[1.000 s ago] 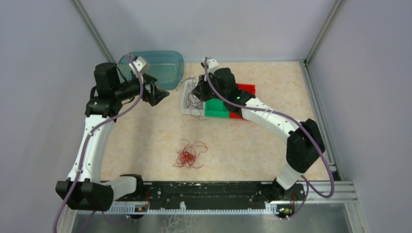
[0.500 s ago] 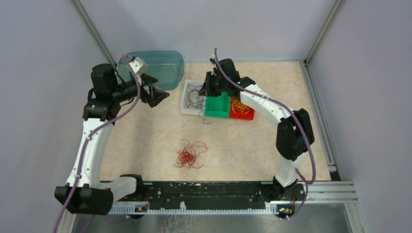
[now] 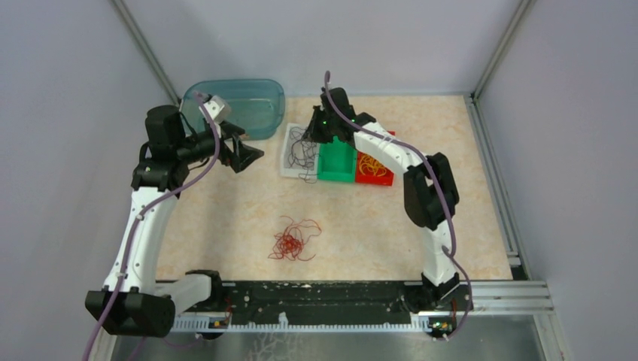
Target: Untangle the cables
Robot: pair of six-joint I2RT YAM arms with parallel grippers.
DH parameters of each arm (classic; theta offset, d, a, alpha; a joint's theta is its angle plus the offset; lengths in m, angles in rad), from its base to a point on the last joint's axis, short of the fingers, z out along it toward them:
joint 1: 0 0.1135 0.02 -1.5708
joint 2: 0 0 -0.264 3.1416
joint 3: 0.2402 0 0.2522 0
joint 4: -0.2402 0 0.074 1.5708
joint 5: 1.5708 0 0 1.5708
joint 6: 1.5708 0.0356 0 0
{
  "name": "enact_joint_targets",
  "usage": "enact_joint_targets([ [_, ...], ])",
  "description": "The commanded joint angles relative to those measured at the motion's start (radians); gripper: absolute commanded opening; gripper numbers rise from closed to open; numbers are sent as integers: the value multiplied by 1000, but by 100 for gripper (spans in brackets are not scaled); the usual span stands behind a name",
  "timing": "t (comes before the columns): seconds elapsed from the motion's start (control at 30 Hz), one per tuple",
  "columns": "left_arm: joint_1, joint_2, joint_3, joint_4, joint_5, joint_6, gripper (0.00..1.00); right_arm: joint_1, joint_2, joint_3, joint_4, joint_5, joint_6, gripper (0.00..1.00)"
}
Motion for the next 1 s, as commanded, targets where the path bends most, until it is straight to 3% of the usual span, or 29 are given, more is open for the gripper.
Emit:
enact_joint_targets([
  [0.0,-4,-14,15,-8,-3,-4,99,-1,100,133,54,50,41,0],
  [0.2,-2,-16,20,-20,-8,11,99,2,152,113,197,69,59,0],
  [0.53,-2,-14,14,-19,-10,15,99,32,132,15,407,183,-209,0],
  [0.97,-2,-13,29,-33,-29,22,99,67,148,-90,606,263,-359,0],
])
